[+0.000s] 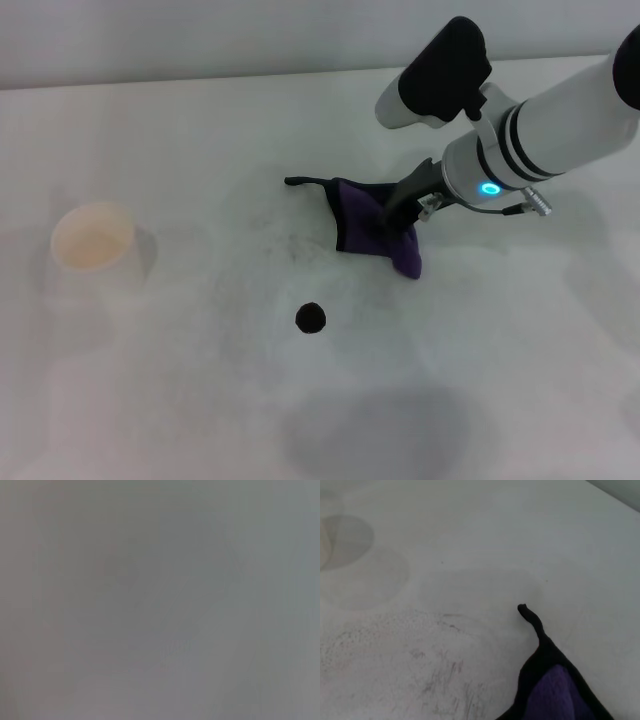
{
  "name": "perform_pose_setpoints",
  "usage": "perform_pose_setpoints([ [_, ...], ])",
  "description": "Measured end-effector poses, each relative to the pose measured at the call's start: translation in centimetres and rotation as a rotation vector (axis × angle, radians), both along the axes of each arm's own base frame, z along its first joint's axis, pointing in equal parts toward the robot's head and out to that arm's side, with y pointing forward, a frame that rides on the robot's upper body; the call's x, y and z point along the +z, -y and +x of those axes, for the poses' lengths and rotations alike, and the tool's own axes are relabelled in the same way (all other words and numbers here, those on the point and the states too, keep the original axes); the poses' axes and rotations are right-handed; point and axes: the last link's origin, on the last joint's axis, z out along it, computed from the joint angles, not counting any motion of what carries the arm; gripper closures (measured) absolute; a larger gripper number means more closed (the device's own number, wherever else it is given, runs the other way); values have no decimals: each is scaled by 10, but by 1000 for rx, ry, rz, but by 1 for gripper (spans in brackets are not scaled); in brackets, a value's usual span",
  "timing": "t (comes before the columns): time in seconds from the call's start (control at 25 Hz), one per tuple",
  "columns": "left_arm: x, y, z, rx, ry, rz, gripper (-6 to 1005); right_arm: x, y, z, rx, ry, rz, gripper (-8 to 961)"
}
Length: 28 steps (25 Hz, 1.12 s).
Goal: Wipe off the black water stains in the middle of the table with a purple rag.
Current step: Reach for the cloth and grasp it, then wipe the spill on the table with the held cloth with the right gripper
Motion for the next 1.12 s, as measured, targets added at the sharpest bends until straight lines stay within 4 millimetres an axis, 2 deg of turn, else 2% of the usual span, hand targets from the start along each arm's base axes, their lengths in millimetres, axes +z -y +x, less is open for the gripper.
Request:
perform_pose_setpoints([
  [0.44,1,0,0,3,4,9,116,2,-1,-1,2,-4,4,847],
  [0.88,0,0,0,3,8,9,115,7,3,-18,51,-8,-41,856],
  [1.12,1,0,0,1,5,11,114,8,15,-29,87,-5,-123,856],
])
